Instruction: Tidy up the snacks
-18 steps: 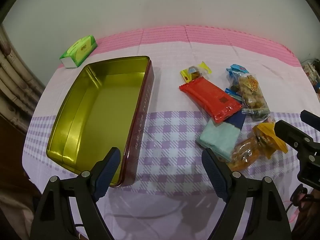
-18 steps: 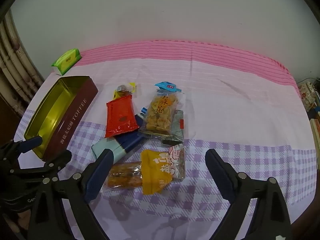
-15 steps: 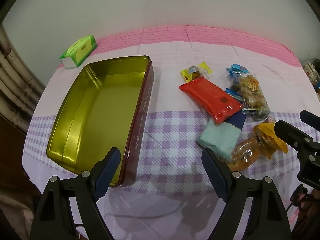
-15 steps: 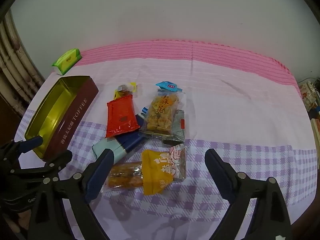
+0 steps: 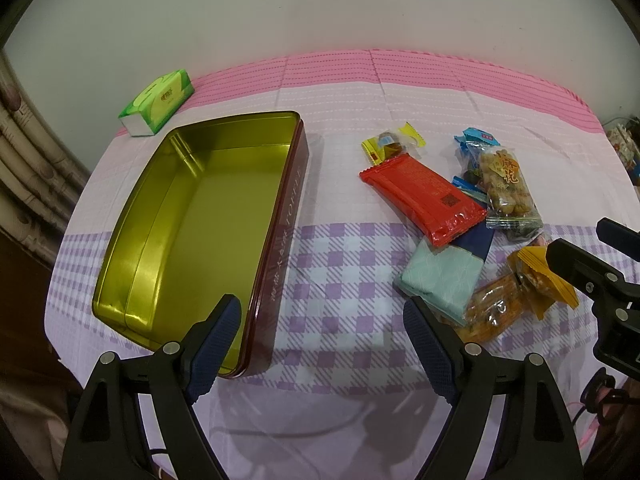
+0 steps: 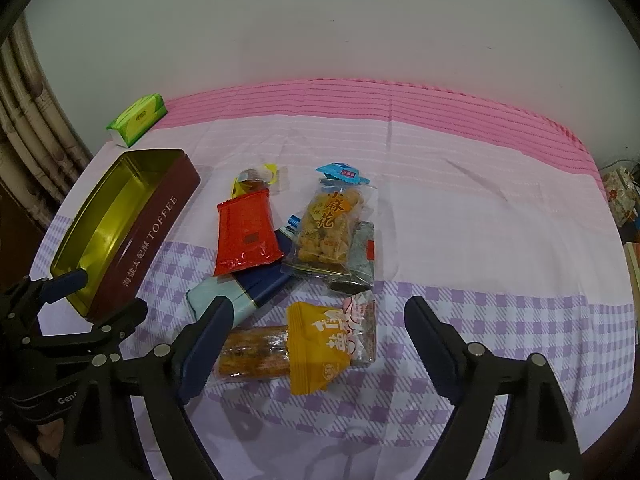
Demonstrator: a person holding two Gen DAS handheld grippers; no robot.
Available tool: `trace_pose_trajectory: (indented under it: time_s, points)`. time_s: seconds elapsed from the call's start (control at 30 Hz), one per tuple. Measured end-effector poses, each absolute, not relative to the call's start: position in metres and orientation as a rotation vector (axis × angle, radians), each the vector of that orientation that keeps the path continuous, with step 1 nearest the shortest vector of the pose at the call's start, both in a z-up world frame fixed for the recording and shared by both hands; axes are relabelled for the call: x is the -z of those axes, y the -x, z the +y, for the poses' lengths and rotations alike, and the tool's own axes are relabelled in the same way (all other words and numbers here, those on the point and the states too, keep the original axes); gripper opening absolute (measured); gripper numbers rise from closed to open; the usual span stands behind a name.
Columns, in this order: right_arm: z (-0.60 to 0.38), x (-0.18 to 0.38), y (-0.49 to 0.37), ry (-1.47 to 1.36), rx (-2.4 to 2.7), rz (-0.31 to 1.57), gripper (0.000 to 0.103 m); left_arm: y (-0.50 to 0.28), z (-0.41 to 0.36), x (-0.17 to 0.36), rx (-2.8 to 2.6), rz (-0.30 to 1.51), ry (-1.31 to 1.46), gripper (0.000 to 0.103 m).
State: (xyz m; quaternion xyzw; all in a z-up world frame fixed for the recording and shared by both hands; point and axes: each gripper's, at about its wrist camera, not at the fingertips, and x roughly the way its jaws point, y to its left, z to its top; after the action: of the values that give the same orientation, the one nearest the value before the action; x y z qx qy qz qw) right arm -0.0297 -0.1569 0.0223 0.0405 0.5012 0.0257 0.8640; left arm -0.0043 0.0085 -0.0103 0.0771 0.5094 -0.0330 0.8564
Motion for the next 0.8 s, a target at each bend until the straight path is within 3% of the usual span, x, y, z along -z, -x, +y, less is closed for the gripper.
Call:
trace_pose_trajectory:
  time_s: [0.8]
  points:
    - [-0.166, -0.010, 0.001, -0.082, -0.045, 1.064, 0.069, -0.008, 0.014, 0.013, 0.047, 1.071, -0.151, 0.083]
